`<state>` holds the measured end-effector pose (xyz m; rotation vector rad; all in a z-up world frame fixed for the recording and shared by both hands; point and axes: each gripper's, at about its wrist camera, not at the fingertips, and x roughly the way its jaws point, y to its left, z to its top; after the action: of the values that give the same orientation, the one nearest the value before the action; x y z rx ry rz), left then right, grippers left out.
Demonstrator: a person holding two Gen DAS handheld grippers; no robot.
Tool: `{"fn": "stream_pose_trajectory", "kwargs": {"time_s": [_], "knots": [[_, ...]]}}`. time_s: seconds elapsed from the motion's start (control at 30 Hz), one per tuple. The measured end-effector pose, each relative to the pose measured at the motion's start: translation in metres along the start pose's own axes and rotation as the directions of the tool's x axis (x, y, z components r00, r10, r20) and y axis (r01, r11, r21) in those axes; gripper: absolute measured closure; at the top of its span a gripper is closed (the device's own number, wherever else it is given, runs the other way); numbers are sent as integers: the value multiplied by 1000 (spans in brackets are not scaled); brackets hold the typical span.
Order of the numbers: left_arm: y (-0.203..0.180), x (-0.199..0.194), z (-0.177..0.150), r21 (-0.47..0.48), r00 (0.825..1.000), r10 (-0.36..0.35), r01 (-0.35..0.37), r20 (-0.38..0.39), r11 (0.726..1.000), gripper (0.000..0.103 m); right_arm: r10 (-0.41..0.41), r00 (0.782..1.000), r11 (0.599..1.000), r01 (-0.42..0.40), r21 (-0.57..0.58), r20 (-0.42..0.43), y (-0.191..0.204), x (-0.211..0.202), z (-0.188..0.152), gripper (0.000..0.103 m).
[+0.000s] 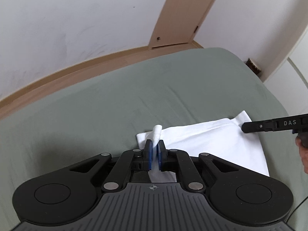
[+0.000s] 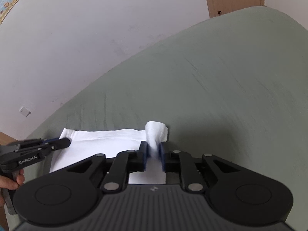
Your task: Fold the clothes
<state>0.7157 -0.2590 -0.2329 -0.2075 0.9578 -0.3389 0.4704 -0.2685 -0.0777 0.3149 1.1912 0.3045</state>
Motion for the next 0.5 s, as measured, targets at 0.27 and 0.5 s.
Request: {"fn": "stream_pose_trajectory", "kwargs": {"time_s": [0.27, 0.5], "knots": [[24, -26, -3, -103, 996, 81, -78, 24, 992, 59, 10, 998, 998, -14, 67, 64, 5, -15, -11, 73], [-8, -68, -44, -40, 998, 8, -10, -59, 999, 57, 44, 998, 998, -46, 43, 38, 0, -54, -57, 65]]}}
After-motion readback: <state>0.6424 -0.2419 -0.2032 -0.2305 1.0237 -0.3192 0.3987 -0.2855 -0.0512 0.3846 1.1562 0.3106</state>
